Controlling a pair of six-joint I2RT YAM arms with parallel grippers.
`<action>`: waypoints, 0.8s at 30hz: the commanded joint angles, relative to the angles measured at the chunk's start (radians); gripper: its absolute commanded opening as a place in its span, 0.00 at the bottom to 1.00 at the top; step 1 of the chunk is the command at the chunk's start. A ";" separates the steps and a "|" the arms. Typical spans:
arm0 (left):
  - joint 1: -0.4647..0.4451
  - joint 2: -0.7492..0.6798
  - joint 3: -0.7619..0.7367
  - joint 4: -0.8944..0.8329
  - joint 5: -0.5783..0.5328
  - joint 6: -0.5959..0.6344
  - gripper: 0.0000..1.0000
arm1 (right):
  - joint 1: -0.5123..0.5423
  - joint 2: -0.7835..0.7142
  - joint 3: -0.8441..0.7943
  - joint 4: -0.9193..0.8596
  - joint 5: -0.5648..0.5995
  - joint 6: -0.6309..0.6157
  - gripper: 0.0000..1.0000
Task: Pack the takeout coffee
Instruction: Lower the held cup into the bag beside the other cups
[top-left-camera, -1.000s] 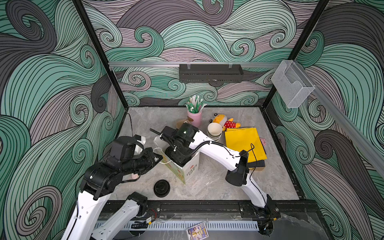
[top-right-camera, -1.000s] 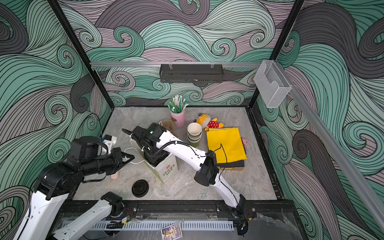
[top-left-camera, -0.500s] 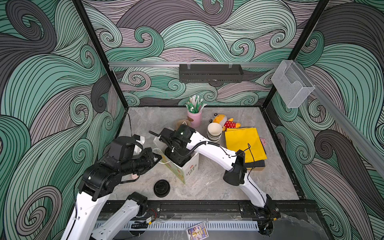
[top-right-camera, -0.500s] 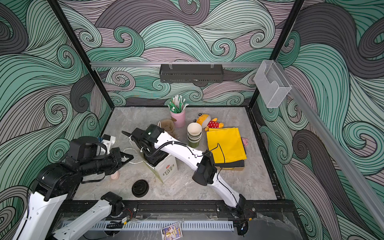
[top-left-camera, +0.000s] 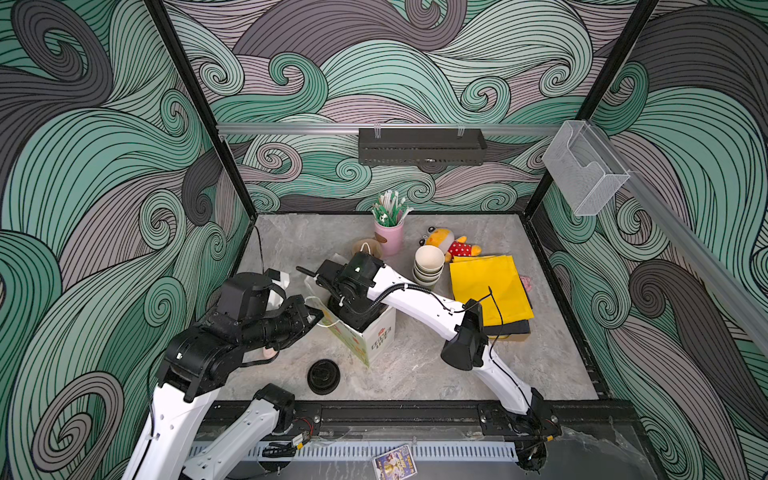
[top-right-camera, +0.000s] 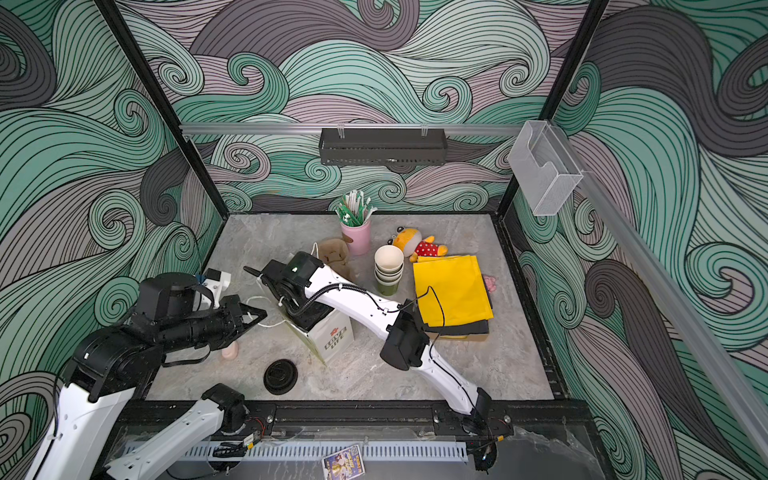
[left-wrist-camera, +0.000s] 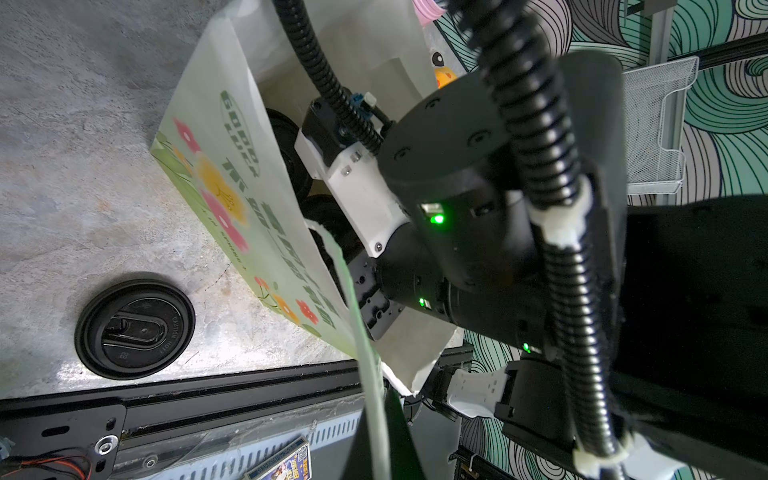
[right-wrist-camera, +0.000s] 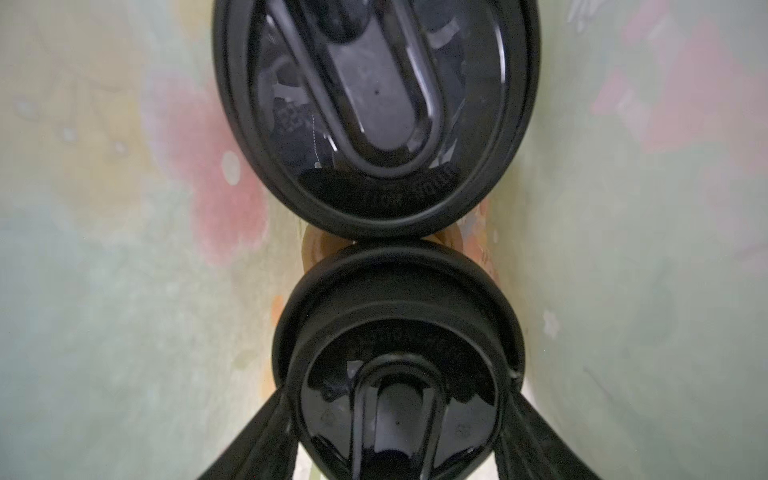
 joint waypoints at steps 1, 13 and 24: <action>-0.007 0.005 0.026 -0.021 -0.017 0.018 0.01 | -0.005 0.030 0.026 -0.187 -0.005 -0.018 0.55; -0.007 0.000 0.021 -0.022 -0.017 0.018 0.00 | -0.004 0.052 0.025 -0.170 -0.003 -0.015 0.55; -0.007 -0.005 0.006 -0.021 -0.014 0.015 0.00 | -0.004 0.064 0.018 -0.143 -0.020 -0.007 0.54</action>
